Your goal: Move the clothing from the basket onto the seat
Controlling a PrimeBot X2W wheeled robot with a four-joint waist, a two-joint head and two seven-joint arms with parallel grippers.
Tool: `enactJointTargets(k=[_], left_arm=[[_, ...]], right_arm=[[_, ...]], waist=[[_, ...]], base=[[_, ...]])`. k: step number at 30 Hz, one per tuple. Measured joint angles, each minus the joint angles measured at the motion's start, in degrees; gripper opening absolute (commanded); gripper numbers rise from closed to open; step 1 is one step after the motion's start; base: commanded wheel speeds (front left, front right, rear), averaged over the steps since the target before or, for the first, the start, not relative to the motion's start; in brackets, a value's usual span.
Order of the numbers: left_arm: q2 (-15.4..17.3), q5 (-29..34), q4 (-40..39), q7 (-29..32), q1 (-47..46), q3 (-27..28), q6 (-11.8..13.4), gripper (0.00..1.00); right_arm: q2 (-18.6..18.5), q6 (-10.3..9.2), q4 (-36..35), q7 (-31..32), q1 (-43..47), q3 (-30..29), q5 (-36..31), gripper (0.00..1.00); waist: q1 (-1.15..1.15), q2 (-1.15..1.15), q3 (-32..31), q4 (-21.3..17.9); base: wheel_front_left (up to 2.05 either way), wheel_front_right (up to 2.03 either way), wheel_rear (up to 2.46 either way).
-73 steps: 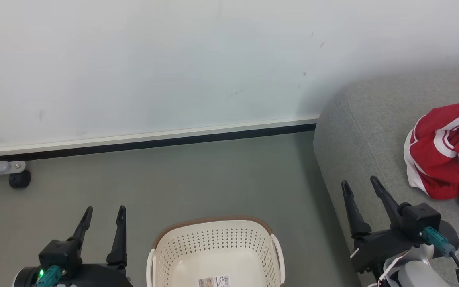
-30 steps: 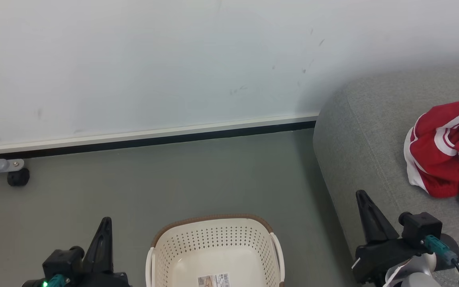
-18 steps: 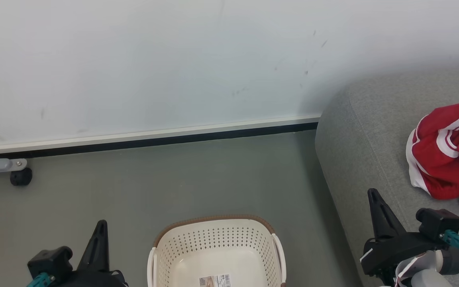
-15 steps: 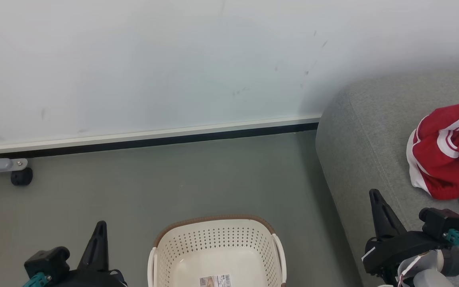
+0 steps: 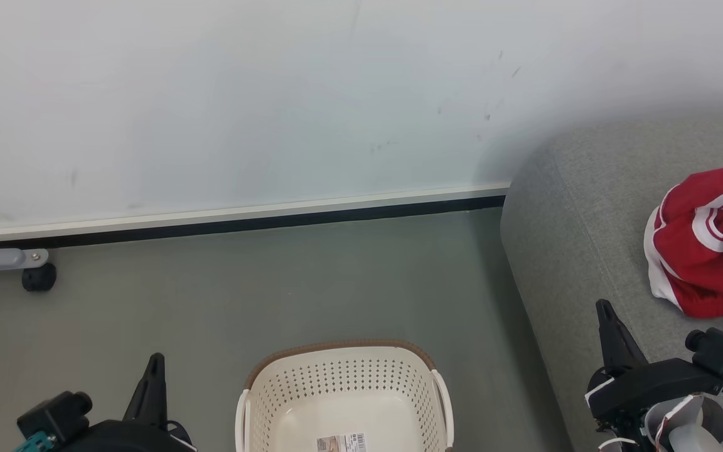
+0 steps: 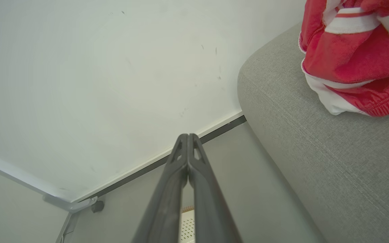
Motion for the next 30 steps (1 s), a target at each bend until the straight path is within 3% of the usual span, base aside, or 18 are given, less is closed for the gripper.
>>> enactJointTargets(k=[30], left_arm=[[-2.8,-22.3,2.9,4.3,-1.4,5.2,-4.6,0.00]], right_arm=[[3.7,4.11,0.9,4.7,1.4,-9.3,22.1,0.00]], waist=[[0.00,0.00,-0.5,1.0]], base=[[0.00,0.00,0.00]])
